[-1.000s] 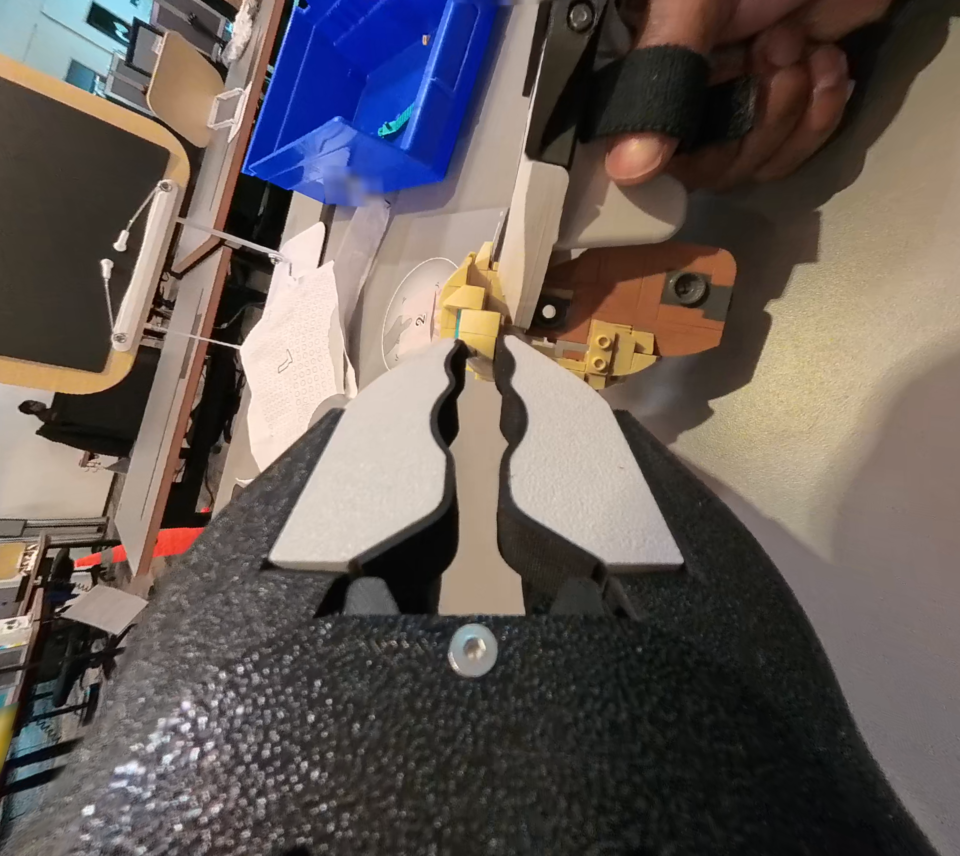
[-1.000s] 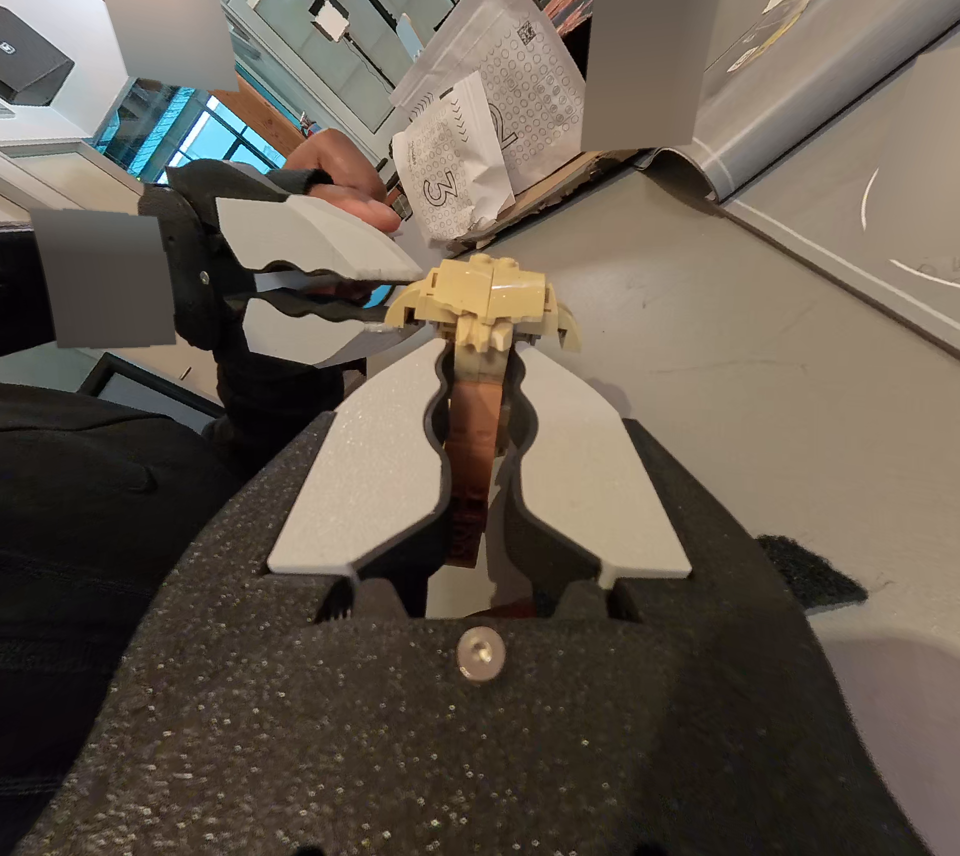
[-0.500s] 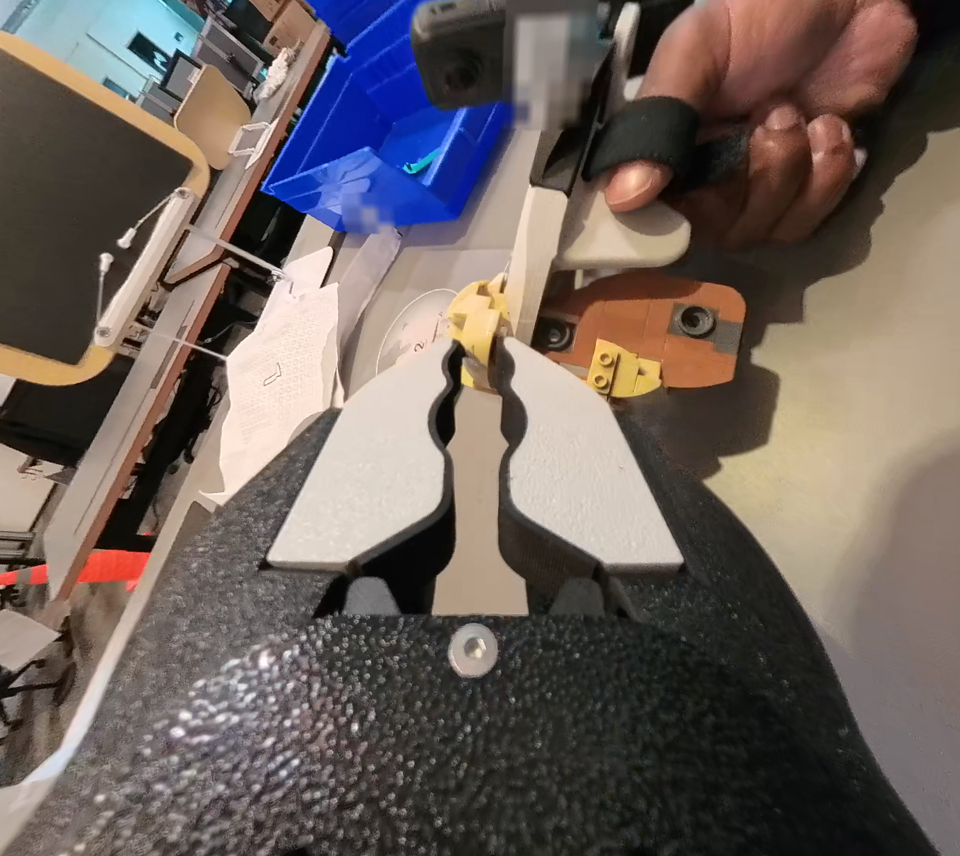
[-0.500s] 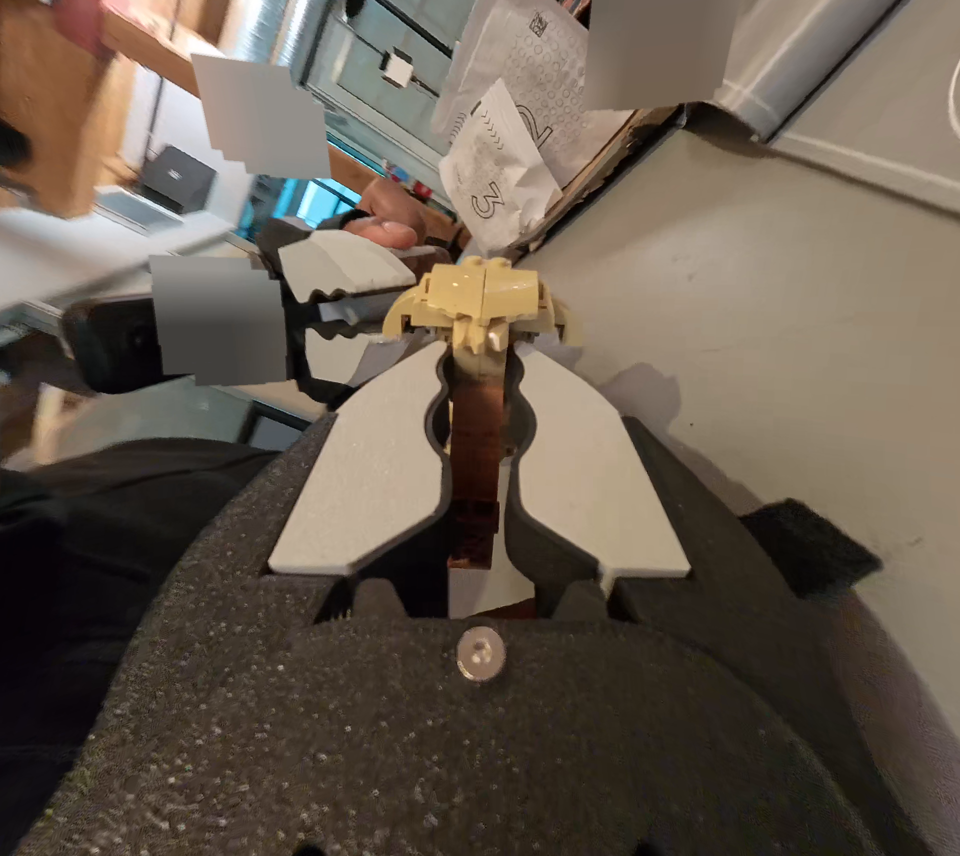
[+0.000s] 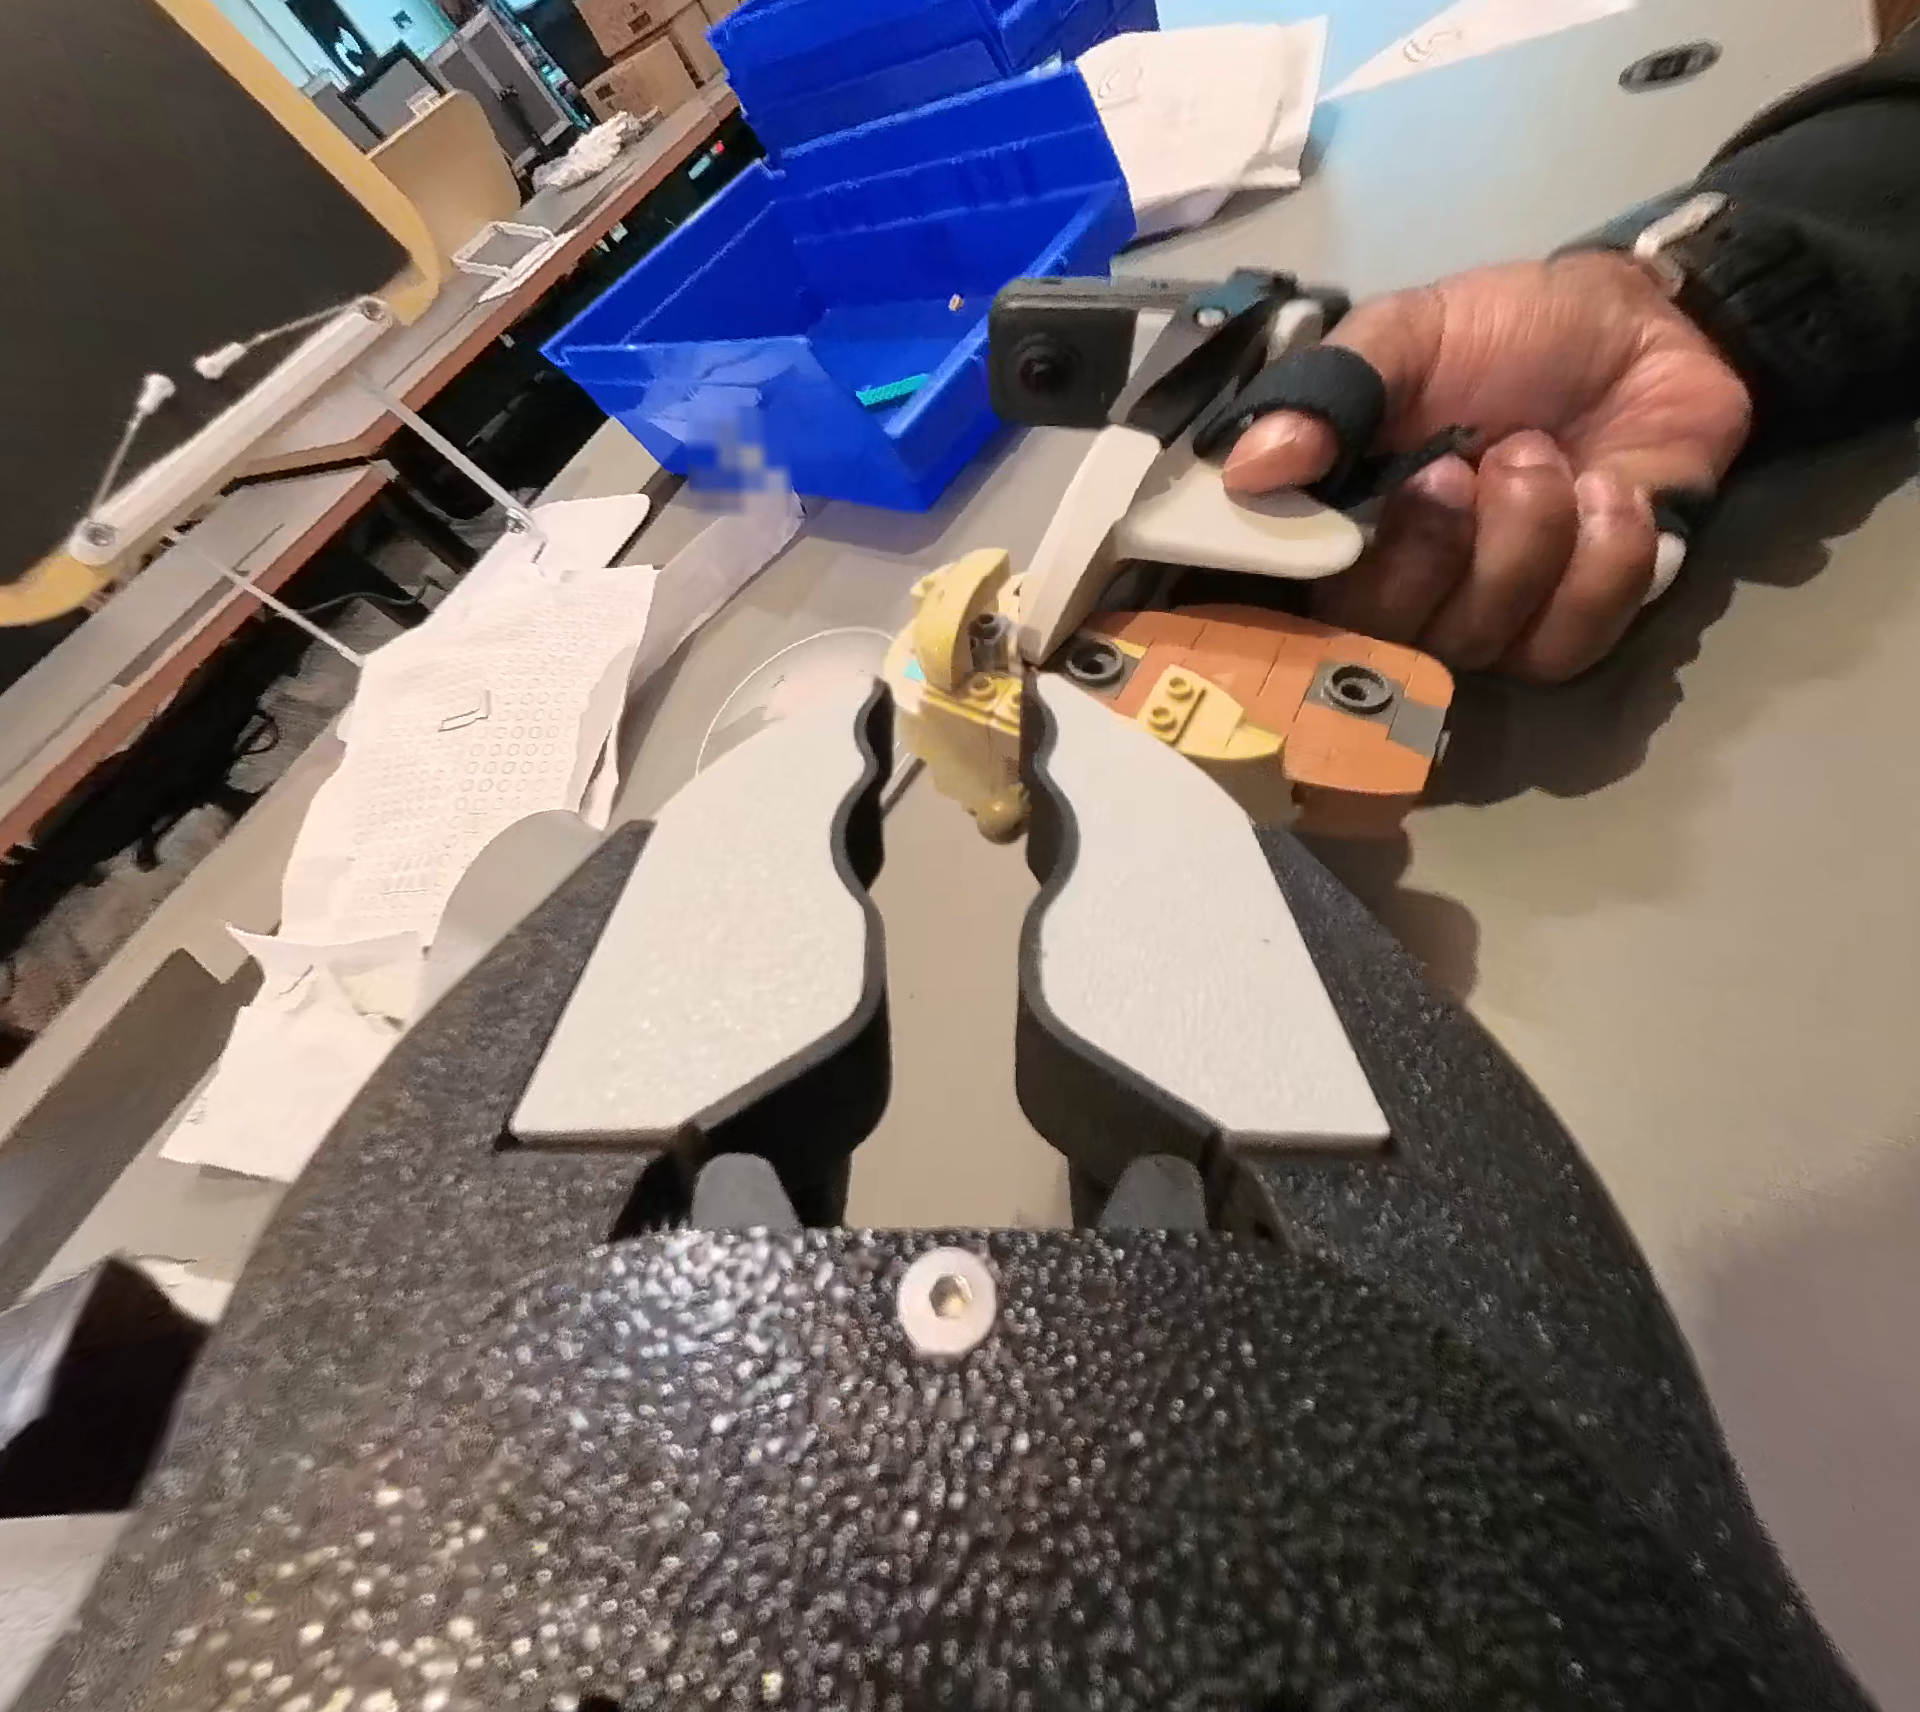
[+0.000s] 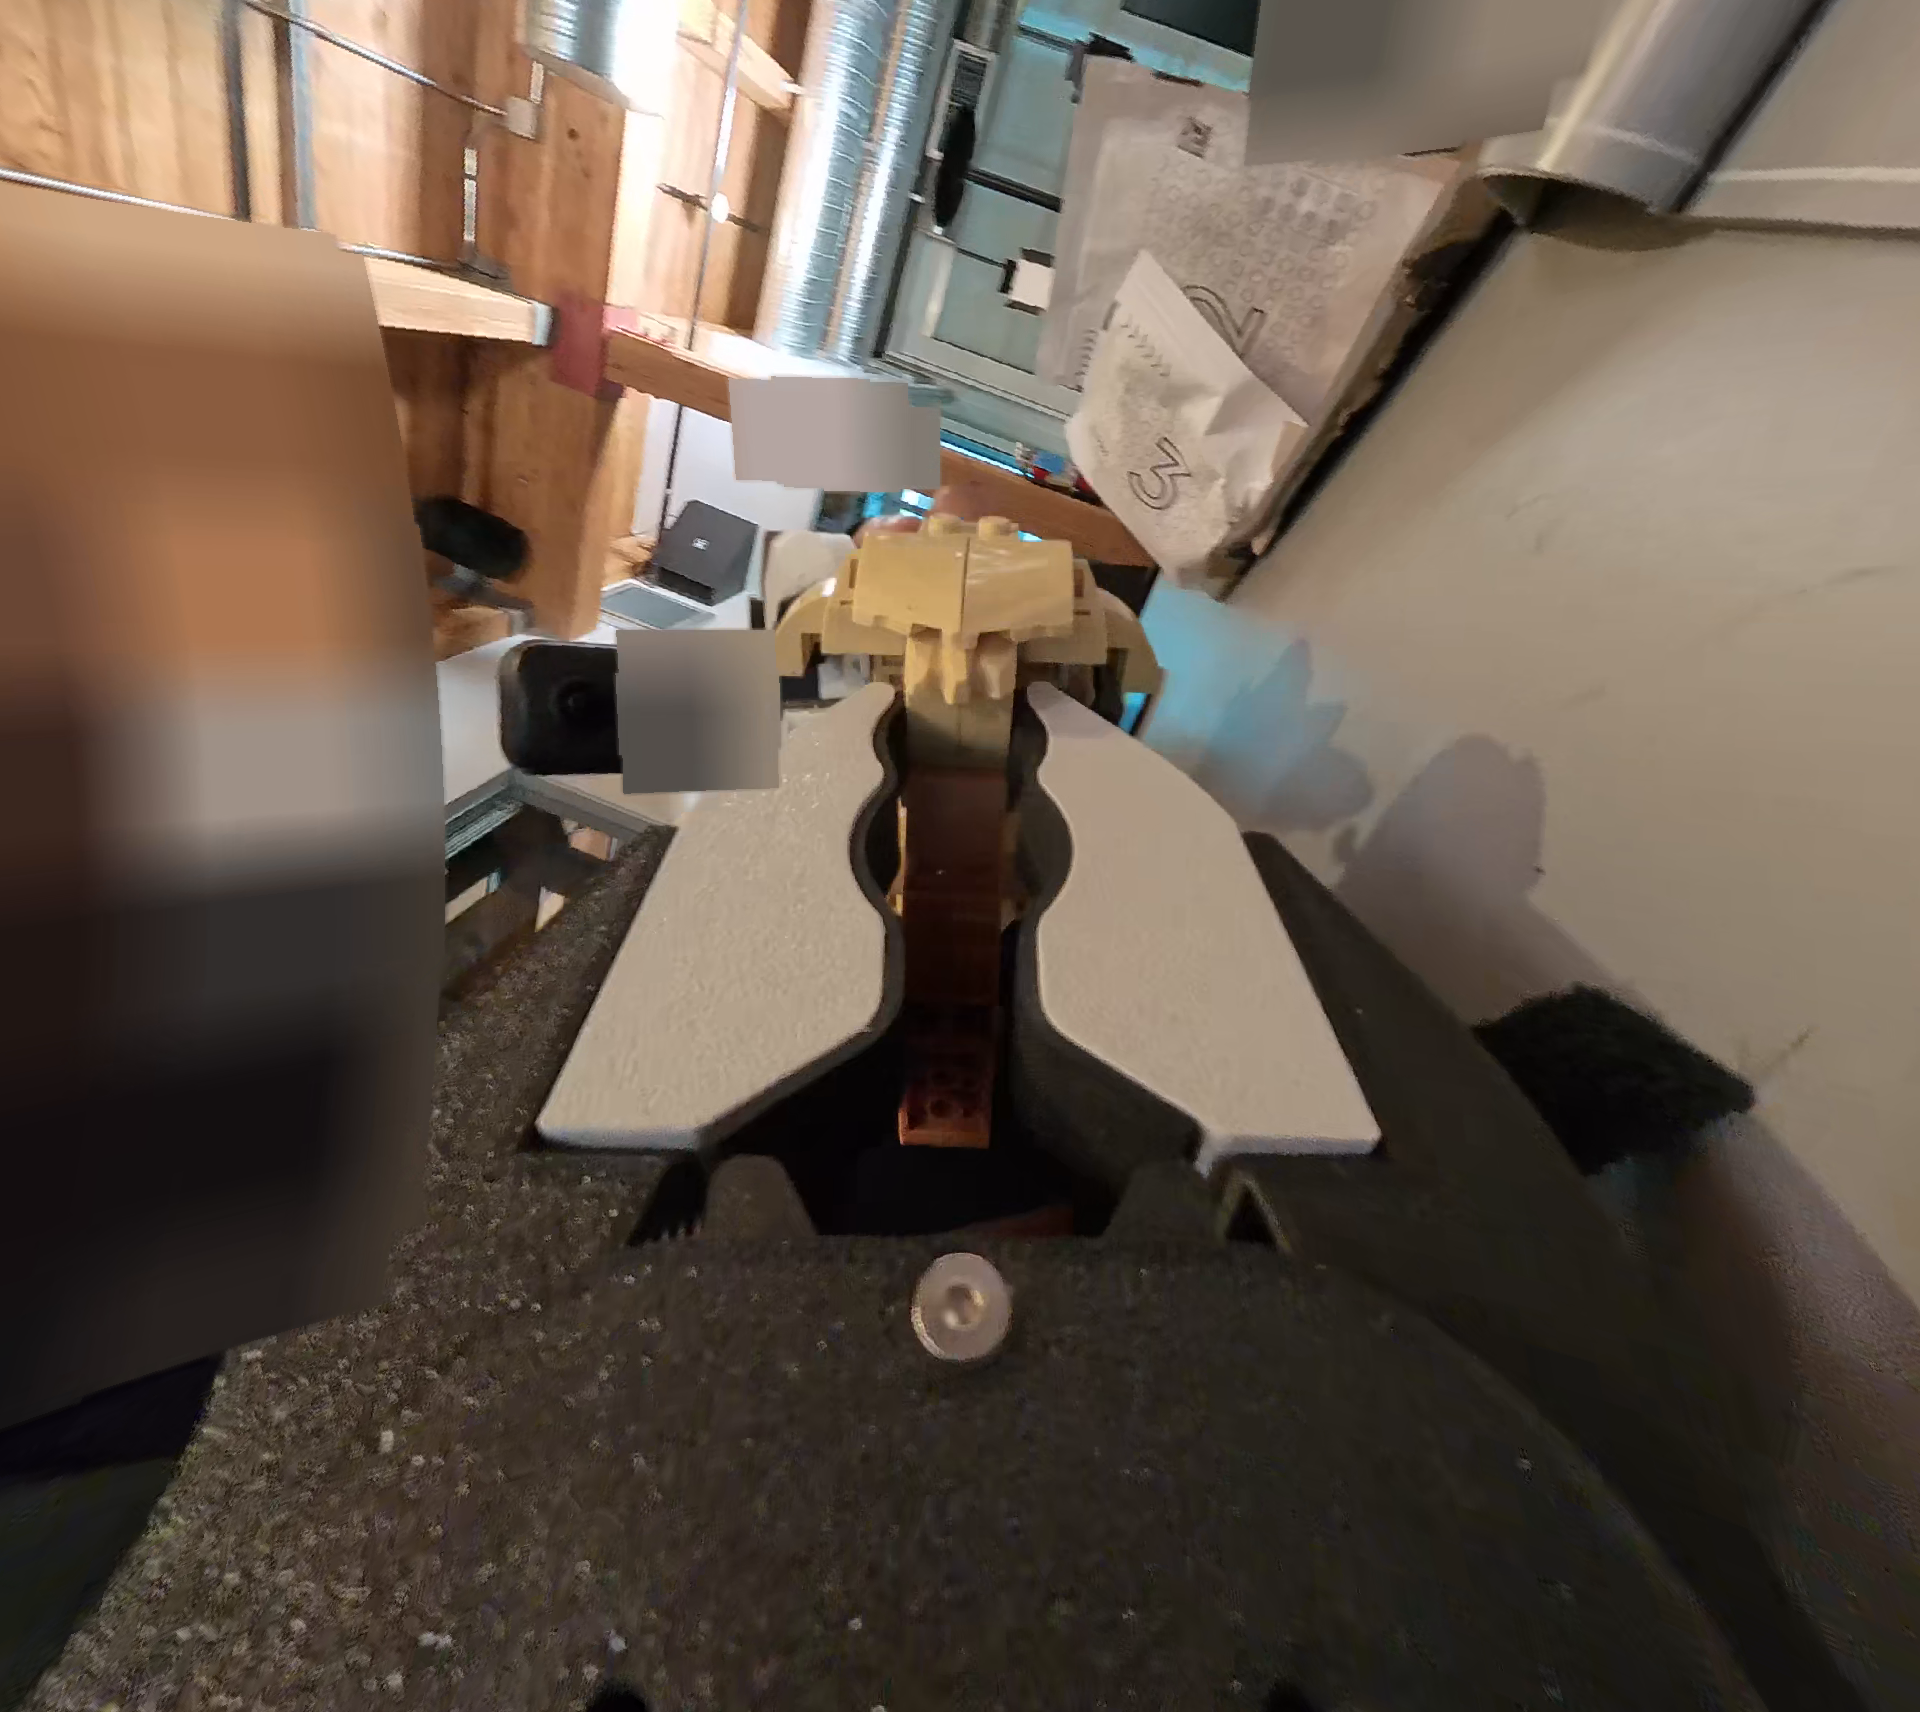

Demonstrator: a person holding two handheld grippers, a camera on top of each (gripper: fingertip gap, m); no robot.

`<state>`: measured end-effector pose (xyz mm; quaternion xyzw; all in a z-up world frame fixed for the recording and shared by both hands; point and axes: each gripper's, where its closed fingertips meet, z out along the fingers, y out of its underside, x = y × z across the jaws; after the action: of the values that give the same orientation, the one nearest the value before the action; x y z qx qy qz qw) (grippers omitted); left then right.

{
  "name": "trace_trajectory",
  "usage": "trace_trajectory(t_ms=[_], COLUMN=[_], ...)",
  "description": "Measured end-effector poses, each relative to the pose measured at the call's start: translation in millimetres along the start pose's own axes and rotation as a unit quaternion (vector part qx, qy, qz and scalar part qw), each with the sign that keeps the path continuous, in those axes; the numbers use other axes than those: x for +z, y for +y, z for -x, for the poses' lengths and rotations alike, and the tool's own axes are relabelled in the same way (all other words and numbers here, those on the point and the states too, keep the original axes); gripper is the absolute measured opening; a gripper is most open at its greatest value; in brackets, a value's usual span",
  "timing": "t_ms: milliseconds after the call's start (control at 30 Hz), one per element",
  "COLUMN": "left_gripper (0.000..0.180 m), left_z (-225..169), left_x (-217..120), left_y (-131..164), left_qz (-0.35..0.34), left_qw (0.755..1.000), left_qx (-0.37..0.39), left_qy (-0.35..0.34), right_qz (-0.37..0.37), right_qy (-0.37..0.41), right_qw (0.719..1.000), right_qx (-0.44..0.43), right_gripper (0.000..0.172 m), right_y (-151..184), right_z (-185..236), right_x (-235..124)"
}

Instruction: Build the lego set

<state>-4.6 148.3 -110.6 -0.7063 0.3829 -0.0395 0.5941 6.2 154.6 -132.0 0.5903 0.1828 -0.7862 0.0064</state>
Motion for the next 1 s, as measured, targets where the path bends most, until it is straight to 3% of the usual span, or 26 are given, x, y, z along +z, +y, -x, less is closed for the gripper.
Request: trace_trajectory(t_ms=[267, 533, 700, 1000], left_gripper=[0.021, 0.040, 0.059, 0.076], left_z=[2, 1, -15, -30], left_x=[-6, -14, -8, -4], left_y=[-24, -33, -33, -39], left_qz=[-0.069, -0.166, -0.157, -0.140], left_qw=[0.982, 0.904, 0.882, 0.895], left_qx=[-0.173, -0.384, -0.415, -0.380], left_qy=[0.014, 0.087, 0.162, 0.187], right_qz=[-0.015, 0.012, 0.047, 0.090], right_qy=[-0.050, -0.021, -0.046, -0.085], right_qw=[0.997, 0.959, 0.934, 0.906], right_qx=[-0.056, -0.282, -0.352, -0.404], right_gripper=[0.018, 0.018, 0.018, 0.017], right_y=[-5, -5, 3, 22], right_z=[19, 35, 44, 52], right_x=[-1, -7, -8, -7])
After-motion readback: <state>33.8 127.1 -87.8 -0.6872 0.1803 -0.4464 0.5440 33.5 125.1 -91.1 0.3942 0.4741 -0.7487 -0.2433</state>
